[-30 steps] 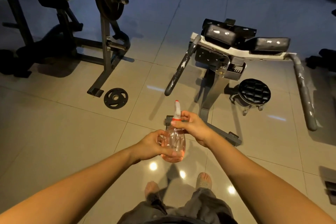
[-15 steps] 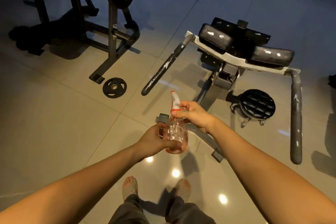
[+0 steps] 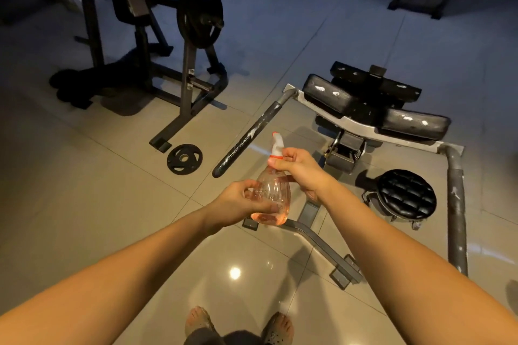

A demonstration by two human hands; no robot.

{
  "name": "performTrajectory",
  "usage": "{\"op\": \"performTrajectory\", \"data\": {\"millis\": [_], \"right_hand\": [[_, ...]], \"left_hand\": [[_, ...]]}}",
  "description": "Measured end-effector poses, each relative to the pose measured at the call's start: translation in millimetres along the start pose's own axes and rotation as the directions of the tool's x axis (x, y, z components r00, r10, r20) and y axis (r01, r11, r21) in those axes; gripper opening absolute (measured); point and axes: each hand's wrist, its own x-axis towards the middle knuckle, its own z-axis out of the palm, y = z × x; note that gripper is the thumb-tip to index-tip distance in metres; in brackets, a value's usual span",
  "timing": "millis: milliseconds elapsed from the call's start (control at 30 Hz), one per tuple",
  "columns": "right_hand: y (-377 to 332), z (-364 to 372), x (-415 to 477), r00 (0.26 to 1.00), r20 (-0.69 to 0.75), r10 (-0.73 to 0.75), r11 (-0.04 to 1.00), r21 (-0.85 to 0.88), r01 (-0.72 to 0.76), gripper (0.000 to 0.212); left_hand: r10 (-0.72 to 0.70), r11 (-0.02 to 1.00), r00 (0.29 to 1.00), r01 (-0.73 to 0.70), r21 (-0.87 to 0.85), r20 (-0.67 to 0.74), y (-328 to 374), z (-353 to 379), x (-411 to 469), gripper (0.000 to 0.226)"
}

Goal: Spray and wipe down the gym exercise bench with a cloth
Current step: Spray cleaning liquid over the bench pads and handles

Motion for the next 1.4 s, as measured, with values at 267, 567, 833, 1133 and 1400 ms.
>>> {"op": "performTrajectory", "data": {"millis": [267,567,833,1133,1400], "right_hand": [[-29,-27,1,0.994,-0.105,-0.037,0.999,0.002,0.037,0.034],[-61,-59,40,0.925,-0.376,-0.055,0.998,0.012,0.064,0.026],[-64,-68,46,0.891,-0.454,0.001,0.999,0.033,0.015,0.032],[-55,-81,2,0.840,-0.543,0.004,0.997,0.064,0.037,0.031],[-50,-118,-48,0.730,-0.684,-0.006,0.996,0.063,0.066,0.037]], "left_hand": [[0.047,0.998,0.992,-0.051,0.037,0.118,40,-8,28,0.046],[0.119,0.991,0.937,-0.130,0.011,0.328,89,-29,105,0.039],[0.088,0.983,0.885,-0.151,0.102,0.458,98,-43,149,0.047],[0.069,0.960,0.799,-0.217,0.179,0.598,109,-18,160,0.050],[0.027,0.958,0.713,-0.218,0.185,0.701,133,37,157,0.046]]}}
